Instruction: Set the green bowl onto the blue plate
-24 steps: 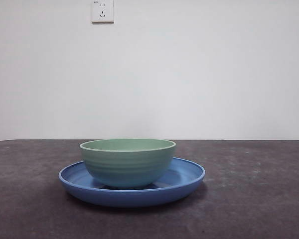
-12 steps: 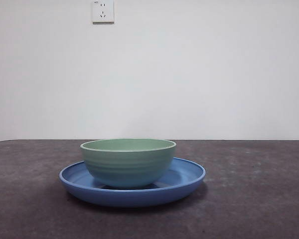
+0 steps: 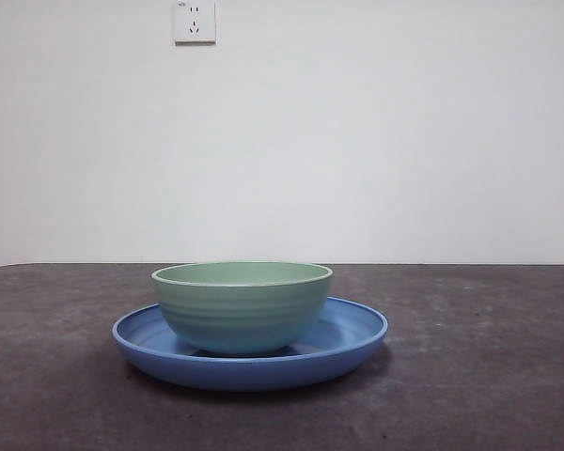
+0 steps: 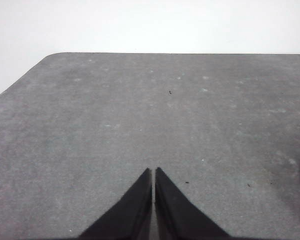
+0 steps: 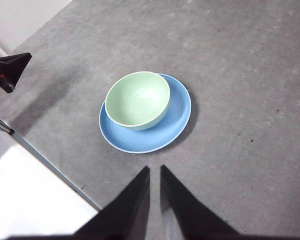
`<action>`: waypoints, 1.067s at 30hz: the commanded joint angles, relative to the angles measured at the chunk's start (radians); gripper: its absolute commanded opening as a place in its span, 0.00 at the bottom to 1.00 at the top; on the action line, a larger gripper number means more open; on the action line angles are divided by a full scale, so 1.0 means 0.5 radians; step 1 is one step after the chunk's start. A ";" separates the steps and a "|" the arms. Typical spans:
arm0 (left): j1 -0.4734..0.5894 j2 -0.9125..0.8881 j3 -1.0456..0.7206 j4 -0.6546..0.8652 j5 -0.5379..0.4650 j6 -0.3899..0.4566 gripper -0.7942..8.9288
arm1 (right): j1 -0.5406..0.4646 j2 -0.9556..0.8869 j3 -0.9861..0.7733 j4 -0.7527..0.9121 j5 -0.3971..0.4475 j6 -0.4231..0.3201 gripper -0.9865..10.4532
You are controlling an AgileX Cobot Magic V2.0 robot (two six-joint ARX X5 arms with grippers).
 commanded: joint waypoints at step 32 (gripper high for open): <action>0.002 -0.004 -0.040 -0.016 -0.011 0.016 0.09 | -0.768 -0.877 -1.667 2.075 0.272 -0.304 0.11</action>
